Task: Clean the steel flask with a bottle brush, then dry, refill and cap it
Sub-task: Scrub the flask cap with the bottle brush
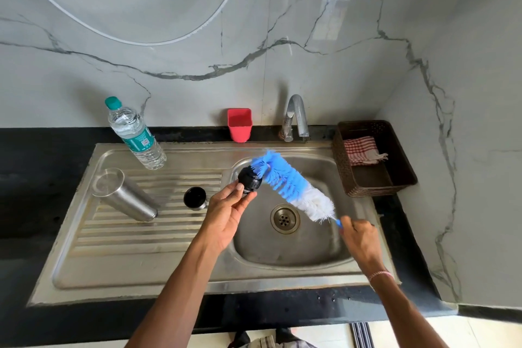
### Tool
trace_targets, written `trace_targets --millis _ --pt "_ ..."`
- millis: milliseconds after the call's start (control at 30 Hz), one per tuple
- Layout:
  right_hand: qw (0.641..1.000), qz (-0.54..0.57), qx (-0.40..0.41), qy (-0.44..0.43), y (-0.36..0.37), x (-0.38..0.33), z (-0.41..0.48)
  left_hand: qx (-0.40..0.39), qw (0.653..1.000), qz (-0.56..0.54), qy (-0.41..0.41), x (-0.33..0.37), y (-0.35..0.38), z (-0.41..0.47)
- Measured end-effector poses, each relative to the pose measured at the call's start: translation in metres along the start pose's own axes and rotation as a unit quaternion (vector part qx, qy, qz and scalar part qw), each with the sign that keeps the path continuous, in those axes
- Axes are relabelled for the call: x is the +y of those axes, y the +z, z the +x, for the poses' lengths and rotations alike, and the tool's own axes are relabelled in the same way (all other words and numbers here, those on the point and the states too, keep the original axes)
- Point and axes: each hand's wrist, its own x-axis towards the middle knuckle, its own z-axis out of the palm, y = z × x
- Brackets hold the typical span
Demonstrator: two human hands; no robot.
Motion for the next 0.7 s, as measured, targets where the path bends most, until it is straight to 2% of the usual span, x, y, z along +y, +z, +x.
trace_targets --millis 167,267,367,500,633,700 --pt "1.000 0.006 0.004 -0.006 0.013 -0.016 -0.003 -0.087 0.996 0.005 -0.020 -0.008 0.007 -0.005" --pt "1.000 0.002 0.008 -0.007 0.015 -0.027 -0.002 -0.129 0.984 0.123 -0.016 -0.006 0.014 -0.007" --pt "1.000 -0.006 0.011 -0.009 0.013 -0.029 -0.002 -0.121 0.975 0.187 -0.008 -0.001 0.013 -0.005" --pt "1.000 -0.020 0.010 0.014 0.007 -0.021 -0.004 -0.119 0.982 0.146 -0.018 0.006 0.009 -0.007" --pt "1.000 -0.028 0.001 0.010 0.004 -0.023 -0.007 -0.114 0.988 0.079 -0.065 0.006 0.008 -0.007" --pt "1.000 -0.029 0.009 0.006 -0.001 -0.024 -0.005 -0.114 0.988 0.083 -0.061 0.005 0.007 -0.007"
